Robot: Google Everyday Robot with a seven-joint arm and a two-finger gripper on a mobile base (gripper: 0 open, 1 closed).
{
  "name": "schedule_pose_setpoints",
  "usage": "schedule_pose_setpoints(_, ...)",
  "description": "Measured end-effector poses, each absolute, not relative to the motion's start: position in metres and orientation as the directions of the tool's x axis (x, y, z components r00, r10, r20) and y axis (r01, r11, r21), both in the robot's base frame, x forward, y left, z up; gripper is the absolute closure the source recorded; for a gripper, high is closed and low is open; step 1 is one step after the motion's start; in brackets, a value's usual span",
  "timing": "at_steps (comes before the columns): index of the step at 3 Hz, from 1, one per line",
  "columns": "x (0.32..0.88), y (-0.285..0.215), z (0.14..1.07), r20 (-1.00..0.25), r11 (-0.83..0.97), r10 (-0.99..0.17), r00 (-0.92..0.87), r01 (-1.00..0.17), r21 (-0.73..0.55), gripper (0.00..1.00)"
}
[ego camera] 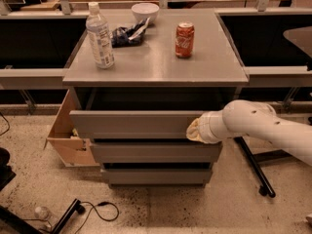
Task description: Close top drawer
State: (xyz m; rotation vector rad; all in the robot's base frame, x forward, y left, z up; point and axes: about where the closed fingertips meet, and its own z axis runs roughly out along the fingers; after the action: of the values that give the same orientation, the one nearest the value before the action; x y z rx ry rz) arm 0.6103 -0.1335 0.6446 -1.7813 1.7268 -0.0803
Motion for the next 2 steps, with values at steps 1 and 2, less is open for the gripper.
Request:
schedule_pose_setpoints(1,0.6103,-0.1334,0.6445,-0.385,0.076,-0.914,0.132,-0.874,-0.48,0.5)
schedule_pose_setpoints(2,0.6103,-0.1334,0.6445,-0.385,0.076,-0.914,0.132,-0.874,-0.48,0.27)
